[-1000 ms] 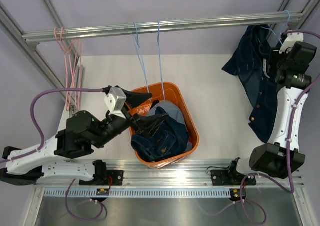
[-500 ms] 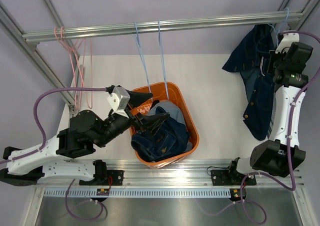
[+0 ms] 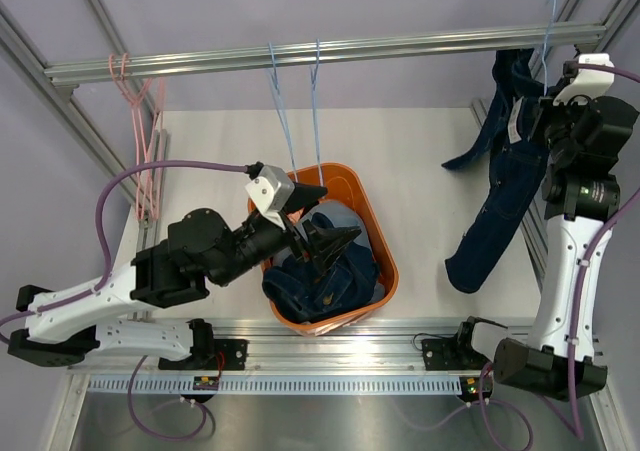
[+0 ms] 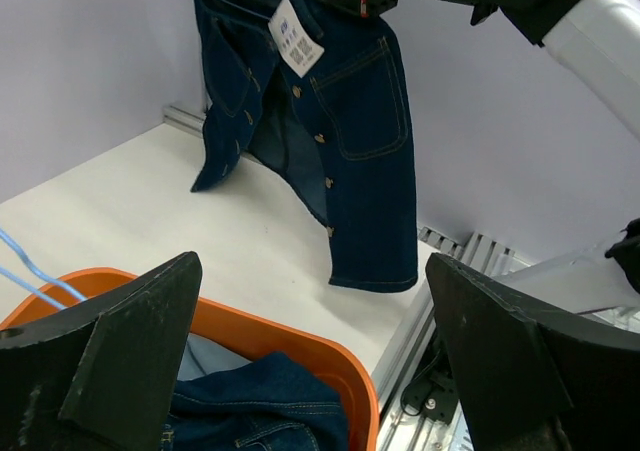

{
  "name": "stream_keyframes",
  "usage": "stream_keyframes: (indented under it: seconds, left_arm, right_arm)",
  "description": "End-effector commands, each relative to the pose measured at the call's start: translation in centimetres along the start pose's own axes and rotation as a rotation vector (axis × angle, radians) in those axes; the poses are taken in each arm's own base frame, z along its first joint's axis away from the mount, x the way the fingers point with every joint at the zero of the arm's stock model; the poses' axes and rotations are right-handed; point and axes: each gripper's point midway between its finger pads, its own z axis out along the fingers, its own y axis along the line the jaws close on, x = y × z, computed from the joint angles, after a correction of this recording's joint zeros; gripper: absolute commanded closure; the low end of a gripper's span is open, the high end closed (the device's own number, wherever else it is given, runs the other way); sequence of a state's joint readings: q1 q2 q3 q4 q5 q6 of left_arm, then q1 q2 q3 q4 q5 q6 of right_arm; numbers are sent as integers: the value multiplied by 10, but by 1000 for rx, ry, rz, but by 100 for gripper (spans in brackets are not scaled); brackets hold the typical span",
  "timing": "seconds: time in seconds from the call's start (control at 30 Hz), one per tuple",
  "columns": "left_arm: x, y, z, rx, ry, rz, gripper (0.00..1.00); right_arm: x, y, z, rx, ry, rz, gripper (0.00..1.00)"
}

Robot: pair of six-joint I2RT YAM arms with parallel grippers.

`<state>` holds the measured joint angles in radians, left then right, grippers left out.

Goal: Remove the skirt from the hanger
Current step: Pick up the hanger from the clothesline.

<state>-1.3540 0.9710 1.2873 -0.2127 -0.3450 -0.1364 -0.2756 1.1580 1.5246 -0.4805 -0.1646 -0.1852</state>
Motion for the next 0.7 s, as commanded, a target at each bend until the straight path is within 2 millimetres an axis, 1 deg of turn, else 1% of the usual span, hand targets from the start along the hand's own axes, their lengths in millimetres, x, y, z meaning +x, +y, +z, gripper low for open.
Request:
stream_keyframes:
  seconds: [0.0, 0.07, 0.1, 0.13, 0.17, 0.23, 0.27, 0.3, 0.37, 0.4, 0.43, 0.5, 0.53, 0.57, 0.6, 0.63, 0.67]
  left_arm:
    - [-27, -9, -3, 37, -58, -59, 1]
    - [-30, -11, -4, 50, -59, -69, 1]
    - [-28, -11, -4, 48, -52, -70, 1]
    - [-29, -10, -4, 44, -54, -72, 1]
    - [-30, -9, -4, 39, -55, -74, 1]
    - [-37, -8, -4, 31, -62, -71, 1]
    - [-41, -8, -4, 31, -67, -63, 1]
    - [-50, -9, -4, 32, -74, -60, 1]
    - [-54, -11, 2, 30, -71, -48, 1]
    - [-56, -11, 4, 26, -71, -46, 1]
    - [-63, -14, 11, 27, -78, -46, 1]
    - [-67, -14, 19, 14, -77, -47, 1]
    - [-72, -17, 27, 9, -79, -48, 1]
    - [-74, -18, 31, 9, -76, -44, 1]
    - [-74, -17, 35, -2, -66, -38, 1]
    - [-79, -19, 42, -3, -68, -39, 1]
    - [-80, -20, 47, -7, -67, -35, 1]
  right_arm:
    - [-82, 13, -23, -59, -337, -45, 100]
    - [-89, 16, -21, -85, -343, -46, 100]
    - [-90, 21, -21, -113, -340, -18, 100]
    - [-95, 25, -24, -130, -350, 4, 100]
    - [-96, 27, -26, -143, -350, 28, 100]
    - [-93, 38, -35, -185, -339, 90, 100]
    - [-89, 41, -40, -199, -332, 110, 100]
    - [-83, 49, -44, -231, -313, 136, 100]
    - [-69, 60, -56, -275, -282, 150, 100]
    - [-61, 69, -61, -316, -256, 183, 100]
    - [-49, 75, -68, -335, -243, 204, 100]
    - [-44, 86, -82, -382, -258, 229, 100]
    - [-40, 90, -95, -390, -267, 226, 100]
    - [-38, 93, -103, -404, -265, 226, 100]
    - [-33, 103, -116, -449, -253, 232, 100]
    - [-30, 108, -122, -463, -240, 238, 100]
    - [-26, 118, -131, -511, -221, 267, 100]
